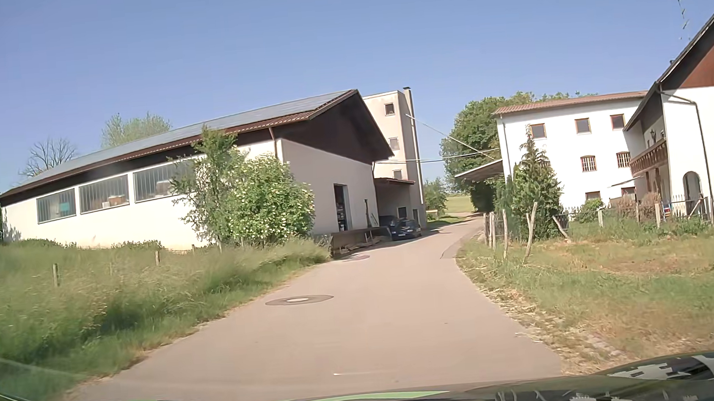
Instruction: Follow the waypoints while adhering to traffic rules and regulations
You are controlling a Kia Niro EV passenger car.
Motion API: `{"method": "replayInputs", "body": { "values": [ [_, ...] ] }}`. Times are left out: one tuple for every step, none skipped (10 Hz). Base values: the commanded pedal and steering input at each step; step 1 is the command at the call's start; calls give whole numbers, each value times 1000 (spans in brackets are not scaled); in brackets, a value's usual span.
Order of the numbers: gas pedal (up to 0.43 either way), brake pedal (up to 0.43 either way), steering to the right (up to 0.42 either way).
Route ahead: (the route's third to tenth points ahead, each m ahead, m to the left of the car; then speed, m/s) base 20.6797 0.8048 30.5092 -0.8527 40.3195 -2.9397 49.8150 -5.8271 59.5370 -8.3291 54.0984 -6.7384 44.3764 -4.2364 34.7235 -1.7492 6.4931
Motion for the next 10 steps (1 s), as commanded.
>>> {"method": "replayInputs", "body": {
  "values": [
    [130,0,-6],
    [130,0,-5],
    [130,0,-4],
    [130,0,-2],
    [130,0,-1],
    [130,0,1],
    [130,0,3],
    [130,0,5],
    [118,0,7],
    [118,0,10]
  ]
}}
